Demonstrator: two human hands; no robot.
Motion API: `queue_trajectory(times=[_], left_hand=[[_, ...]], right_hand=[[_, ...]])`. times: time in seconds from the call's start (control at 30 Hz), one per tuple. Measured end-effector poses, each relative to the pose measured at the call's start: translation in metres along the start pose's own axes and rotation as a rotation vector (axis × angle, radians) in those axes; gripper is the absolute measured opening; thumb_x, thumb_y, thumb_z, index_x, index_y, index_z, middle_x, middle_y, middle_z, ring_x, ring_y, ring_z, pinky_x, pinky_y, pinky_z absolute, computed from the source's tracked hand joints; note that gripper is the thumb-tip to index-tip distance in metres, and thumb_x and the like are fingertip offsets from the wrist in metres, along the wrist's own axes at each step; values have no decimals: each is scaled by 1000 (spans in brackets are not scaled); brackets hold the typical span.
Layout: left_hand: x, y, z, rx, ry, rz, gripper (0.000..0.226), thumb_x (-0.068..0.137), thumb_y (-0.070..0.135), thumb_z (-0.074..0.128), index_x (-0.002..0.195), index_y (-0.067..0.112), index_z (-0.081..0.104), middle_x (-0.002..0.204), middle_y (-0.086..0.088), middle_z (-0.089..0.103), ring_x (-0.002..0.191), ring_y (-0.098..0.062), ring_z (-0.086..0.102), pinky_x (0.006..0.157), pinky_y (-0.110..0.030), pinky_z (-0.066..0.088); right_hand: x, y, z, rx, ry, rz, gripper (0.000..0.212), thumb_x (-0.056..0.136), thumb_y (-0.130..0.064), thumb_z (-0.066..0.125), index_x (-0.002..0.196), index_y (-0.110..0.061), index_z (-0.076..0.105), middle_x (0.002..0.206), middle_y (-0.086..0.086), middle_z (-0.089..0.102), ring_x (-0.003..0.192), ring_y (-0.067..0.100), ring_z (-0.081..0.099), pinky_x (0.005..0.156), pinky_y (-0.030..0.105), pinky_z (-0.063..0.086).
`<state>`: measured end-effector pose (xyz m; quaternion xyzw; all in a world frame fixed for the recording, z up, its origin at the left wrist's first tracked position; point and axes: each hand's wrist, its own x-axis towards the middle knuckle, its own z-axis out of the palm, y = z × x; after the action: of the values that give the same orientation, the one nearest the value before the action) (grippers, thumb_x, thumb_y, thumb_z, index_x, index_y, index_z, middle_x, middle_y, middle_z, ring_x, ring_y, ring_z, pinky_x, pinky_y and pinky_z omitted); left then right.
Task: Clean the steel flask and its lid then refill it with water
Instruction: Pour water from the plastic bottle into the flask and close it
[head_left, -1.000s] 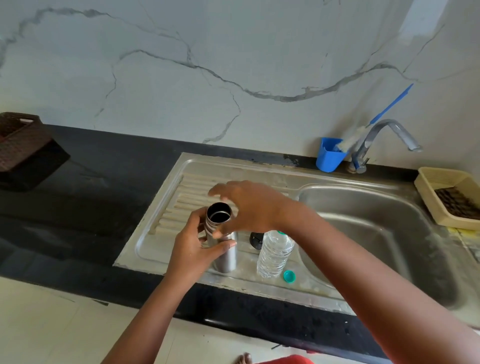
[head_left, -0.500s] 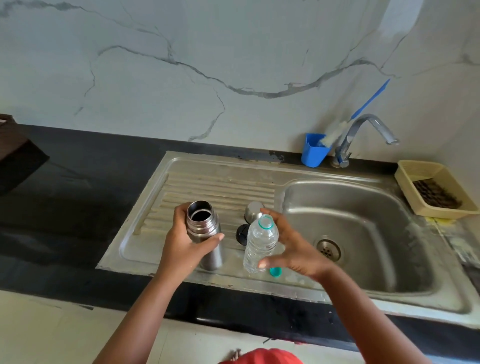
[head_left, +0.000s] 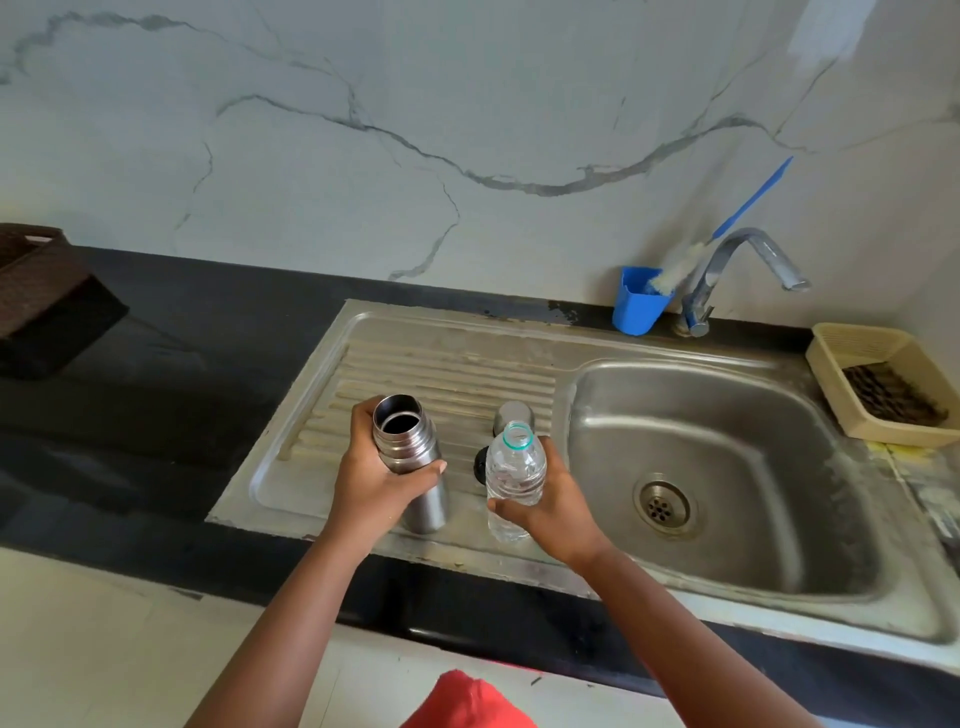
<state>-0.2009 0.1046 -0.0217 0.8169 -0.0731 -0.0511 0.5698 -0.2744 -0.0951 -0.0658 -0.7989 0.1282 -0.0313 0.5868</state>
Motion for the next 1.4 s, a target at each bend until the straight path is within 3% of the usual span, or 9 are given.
queue_trajectory(times=[0.2,0.43,0.63,0.77,0.93,1.1,1.4], left_hand=[[1,0,-1,0,-4,17,80,65,4,89,110,48,41,104,11,67,90,3,65,73,-16,49],[3,-1,1,-25,-22,73,81,62,0,90,111,44,42,104,13,65,90,8,64,69,-8,49],[6,-14,1,-52,-16,133,82,60,7,93,113,45,43,102,18,66,94,2,65,73,-12,52],[7,-15,1,-65,-24,154,83,61,7,92,113,47,43,104,22,66,95,0,66,75,-15,53],[9,-17,0,-77,-37,160,81,62,7,92,115,45,42,105,21,65,97,-2,66,79,-21,53],[8,-16,0,-86,-42,162,81,63,8,91,114,46,41,108,15,66,96,1,65,76,-15,52],[8,-17,0,-94,-53,169,80,64,6,90,115,43,41,109,15,66,96,2,65,75,-9,50]], right_hand=[[5,-44,-5,-185,45,-119,65,66,-16,84,113,-35,43,101,-11,63,92,6,62,75,17,49],[15,-94,-20,-491,4,-246,79,62,-24,81,129,-38,40,120,-13,53,105,7,50,83,22,44],[17,-93,-12,-510,42,-249,77,62,-22,82,128,-32,44,118,-11,56,104,11,53,82,22,44],[12,-95,-4,-663,78,-265,76,65,-31,78,130,-39,38,118,-9,54,100,21,59,83,40,52],[11,-106,-3,-965,171,-337,76,72,-32,73,135,-40,32,121,-10,61,107,25,57,92,44,44],[15,-109,-7,-1204,305,-419,82,62,-26,83,129,-37,39,103,-6,64,91,27,59,79,45,47],[17,-115,-13,-1328,384,-499,86,53,-17,84,128,-34,45,100,0,64,87,28,59,75,45,45]])
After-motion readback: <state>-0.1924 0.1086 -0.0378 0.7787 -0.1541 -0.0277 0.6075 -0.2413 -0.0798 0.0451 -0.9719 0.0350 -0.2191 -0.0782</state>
